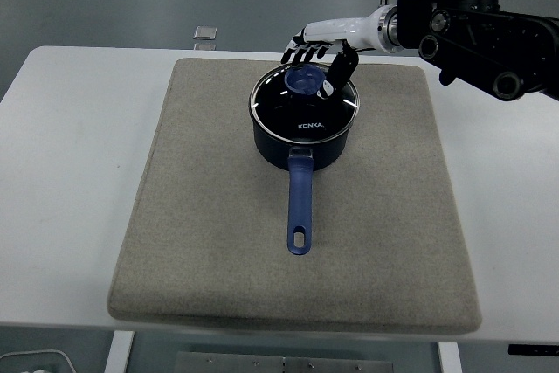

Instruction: Lift the pot lid and place it to the right of the pot.

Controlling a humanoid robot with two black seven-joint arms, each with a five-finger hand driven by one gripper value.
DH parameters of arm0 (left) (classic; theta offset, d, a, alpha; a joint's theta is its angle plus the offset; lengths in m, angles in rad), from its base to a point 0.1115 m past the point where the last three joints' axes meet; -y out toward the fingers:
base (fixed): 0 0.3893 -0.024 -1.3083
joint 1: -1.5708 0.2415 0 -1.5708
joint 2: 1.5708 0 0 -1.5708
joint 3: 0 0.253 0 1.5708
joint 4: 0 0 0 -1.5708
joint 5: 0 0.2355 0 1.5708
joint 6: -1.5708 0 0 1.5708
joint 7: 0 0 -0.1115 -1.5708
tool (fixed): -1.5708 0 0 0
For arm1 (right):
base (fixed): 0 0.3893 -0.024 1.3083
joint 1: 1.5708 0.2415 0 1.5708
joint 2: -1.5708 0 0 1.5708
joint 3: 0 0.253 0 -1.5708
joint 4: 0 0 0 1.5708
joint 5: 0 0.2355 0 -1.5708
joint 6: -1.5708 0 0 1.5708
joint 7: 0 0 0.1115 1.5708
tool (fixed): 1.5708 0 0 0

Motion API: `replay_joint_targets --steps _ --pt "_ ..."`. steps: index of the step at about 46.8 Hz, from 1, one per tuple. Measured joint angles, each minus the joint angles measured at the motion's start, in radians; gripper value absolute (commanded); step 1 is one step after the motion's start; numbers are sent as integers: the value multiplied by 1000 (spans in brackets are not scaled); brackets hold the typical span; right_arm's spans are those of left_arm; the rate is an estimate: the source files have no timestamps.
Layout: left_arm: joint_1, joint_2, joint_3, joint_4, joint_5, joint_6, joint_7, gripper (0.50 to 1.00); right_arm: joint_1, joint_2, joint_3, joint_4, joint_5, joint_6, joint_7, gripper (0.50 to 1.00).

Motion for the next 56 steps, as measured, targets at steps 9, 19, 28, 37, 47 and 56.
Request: replay_joint_targets --steps 9,19,28,37,47,56 --pt "0 0 0 0 0 0 0 1000 4 0 0 5 1 0 0 797" --pt "0 0 0 0 0 0 0 1000 4 17 1 6 3 2 0 797" --pt "0 0 0 0 0 0 0 1000 0 18 0 6 2 6 -1 766" --pt "0 0 0 0 0 0 0 1000 0 17 -1 6 0 9 -2 762" --pt "0 0 0 0 0 0 0 1000 4 16 -9 6 0 11 -3 660" --pt "0 0 0 0 0 0 0 1000 7 15 -9 6 0 14 -3 543"
